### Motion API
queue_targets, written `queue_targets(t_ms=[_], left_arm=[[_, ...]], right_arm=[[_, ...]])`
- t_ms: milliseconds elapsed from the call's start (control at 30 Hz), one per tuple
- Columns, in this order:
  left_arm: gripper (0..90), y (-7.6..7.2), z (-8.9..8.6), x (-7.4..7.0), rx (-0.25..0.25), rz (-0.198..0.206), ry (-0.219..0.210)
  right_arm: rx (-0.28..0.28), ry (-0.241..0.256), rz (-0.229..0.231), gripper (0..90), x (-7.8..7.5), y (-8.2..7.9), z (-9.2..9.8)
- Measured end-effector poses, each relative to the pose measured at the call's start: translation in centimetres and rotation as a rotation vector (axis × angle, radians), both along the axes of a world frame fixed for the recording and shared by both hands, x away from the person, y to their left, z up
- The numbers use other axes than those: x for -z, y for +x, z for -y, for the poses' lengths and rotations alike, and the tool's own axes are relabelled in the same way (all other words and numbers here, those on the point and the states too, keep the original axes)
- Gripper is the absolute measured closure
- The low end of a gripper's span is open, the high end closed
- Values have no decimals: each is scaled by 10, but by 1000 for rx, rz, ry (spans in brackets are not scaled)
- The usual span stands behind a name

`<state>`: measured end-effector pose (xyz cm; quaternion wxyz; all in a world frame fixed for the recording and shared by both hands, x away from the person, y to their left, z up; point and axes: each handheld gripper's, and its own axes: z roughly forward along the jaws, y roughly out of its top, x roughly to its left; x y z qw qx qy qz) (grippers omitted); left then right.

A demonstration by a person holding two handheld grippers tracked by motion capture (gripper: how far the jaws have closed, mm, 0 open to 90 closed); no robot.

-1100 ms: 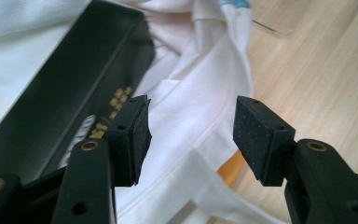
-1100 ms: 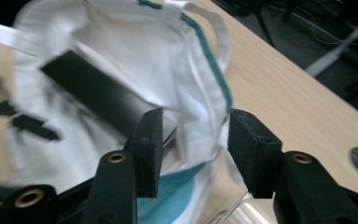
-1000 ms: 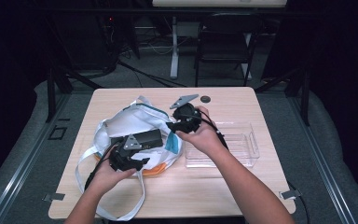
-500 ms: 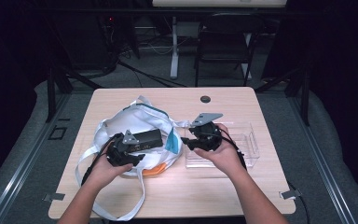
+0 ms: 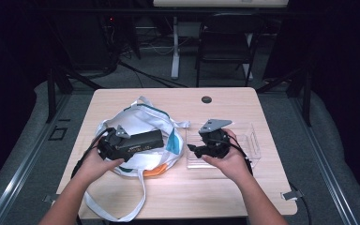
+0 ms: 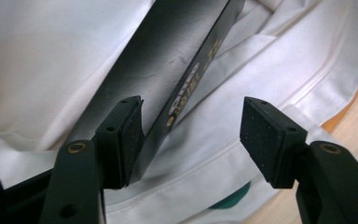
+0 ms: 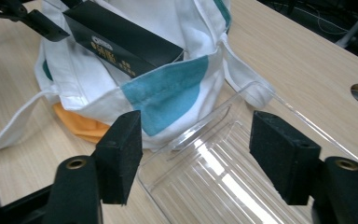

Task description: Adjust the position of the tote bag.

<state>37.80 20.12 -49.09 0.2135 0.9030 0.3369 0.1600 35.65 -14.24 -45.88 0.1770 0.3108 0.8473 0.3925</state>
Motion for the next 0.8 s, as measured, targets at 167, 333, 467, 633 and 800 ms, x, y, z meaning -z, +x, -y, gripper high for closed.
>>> queue_targets(t_ms=[167,333,467,633,800], left_arm=[[372,5,-7,-9,9,-9,30],[370,10,-15,-15,12,-15,53],[370,12,-18,-21,21,-16,84],[347,17,-19,-26,49,-23,104],[334,24,-17,-27,93,-39,150]], right_arm=[[-7,-6,31,268,1,-3,-3],[0,-5,29,246,0,-4,-2],[7,14,23,246,1,-4,1],[12,15,24,247,2,-4,4],[17,12,21,247,3,-3,6]])
